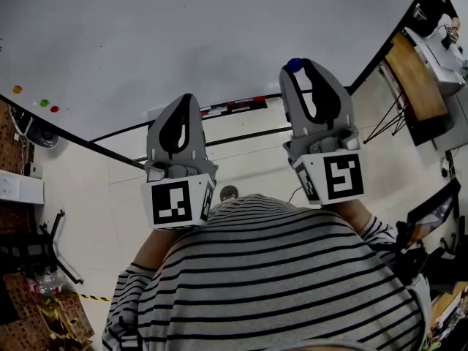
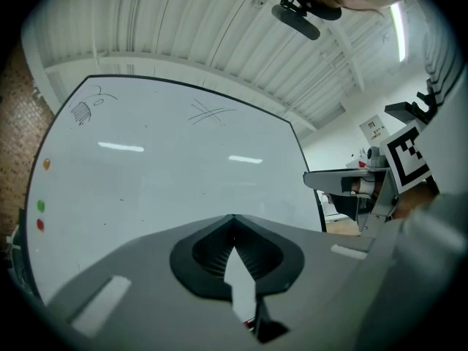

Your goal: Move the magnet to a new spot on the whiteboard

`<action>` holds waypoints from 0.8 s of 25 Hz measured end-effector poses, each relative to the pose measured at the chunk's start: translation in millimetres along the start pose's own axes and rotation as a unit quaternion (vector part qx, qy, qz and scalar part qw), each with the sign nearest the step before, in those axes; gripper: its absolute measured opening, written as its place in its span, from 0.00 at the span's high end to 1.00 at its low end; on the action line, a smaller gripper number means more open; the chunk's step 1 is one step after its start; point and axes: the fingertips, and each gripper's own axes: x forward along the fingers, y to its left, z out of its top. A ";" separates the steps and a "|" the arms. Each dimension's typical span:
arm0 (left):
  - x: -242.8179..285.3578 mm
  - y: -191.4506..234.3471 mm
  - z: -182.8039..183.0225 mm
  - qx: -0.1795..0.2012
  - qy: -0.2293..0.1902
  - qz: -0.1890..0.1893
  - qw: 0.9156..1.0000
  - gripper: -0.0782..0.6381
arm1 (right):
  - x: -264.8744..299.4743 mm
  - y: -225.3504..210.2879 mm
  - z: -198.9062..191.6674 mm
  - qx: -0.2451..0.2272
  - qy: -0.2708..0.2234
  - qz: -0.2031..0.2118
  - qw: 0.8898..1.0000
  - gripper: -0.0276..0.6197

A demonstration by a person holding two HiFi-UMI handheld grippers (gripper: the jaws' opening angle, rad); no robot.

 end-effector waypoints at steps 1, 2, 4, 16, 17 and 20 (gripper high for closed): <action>-5.8 -8.5 1.4 0.000 0.001 0.000 1.000 0.87 | -11.5 -0.9 0.1 0.002 0.003 0.002 1.000 0.77; -11.8 -17.3 2.9 0.000 0.000 -0.001 1.000 0.87 | -22.7 -1.7 0.0 0.003 0.006 0.003 1.000 0.77; -25.2 -35.0 4.8 0.002 0.000 -0.001 1.000 0.87 | -44.5 -2.1 0.5 0.005 0.011 0.006 1.000 0.77; -93.6 -96.7 -1.5 0.003 0.014 -0.006 1.000 0.87 | -124.9 6.1 5.4 0.001 0.019 0.022 1.000 0.77; -96.2 -97.9 -3.3 -0.001 0.017 -0.007 1.000 0.87 | -127.3 7.6 6.4 0.000 0.018 0.023 1.000 0.77; -101.2 -99.9 -2.0 0.000 0.015 -0.007 1.000 0.87 | -131.1 13.4 12.6 -0.001 0.012 0.027 1.000 0.77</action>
